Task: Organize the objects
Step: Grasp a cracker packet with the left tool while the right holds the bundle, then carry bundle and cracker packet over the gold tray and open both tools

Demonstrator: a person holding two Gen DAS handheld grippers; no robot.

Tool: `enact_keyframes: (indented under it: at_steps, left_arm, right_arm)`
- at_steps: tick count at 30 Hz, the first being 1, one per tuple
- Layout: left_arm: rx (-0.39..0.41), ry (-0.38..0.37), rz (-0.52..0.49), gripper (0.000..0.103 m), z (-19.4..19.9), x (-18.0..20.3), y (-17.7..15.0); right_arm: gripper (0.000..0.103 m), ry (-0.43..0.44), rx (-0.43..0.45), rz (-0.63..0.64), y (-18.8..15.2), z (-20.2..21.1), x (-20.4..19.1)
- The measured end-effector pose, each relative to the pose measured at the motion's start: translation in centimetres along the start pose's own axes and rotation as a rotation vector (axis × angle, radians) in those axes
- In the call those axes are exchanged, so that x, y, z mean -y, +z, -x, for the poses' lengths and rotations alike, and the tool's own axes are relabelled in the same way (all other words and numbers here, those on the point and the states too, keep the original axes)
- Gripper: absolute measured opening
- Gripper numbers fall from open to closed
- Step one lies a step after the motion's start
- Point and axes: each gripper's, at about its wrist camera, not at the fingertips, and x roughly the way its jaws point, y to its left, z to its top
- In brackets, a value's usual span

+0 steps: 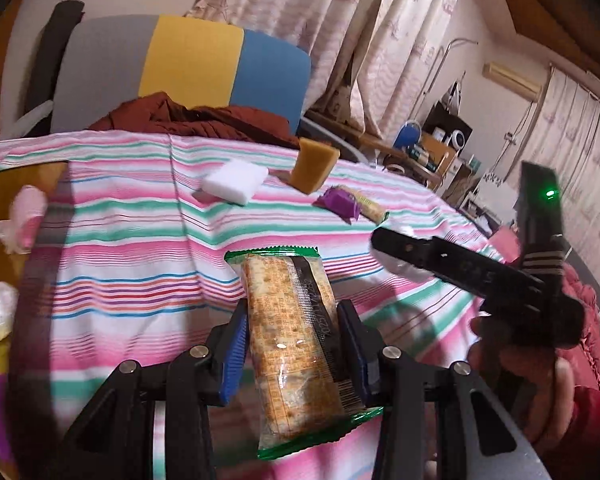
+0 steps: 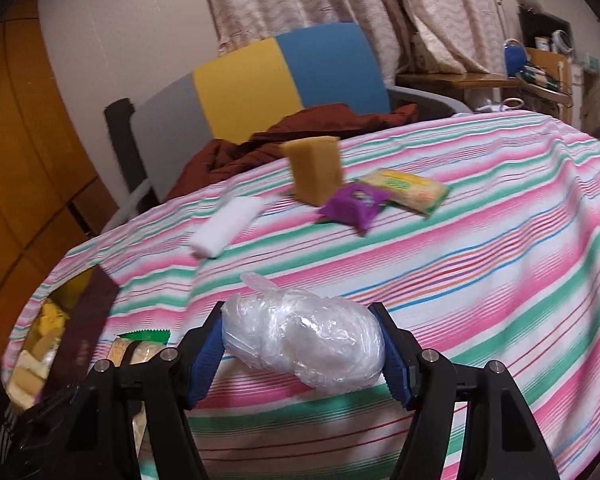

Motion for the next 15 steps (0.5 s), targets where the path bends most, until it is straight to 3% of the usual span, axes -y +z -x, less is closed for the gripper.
enact_keyframes:
  at_steps: [6, 15]
  left_arm:
    - [0.057, 0.014, 0.037, 0.043, 4.5, -1.8, 0.0]
    - [0.122, 0.108, 0.146, 0.043, 8.8, -7.8, 1.6]
  right_arm:
    - [0.069, 0.07, -0.021, 0.013, -0.6, -0.1, -3.3]
    - [0.069, 0.225, -0.077, 0.061, -2.0, 0.0, -9.5]
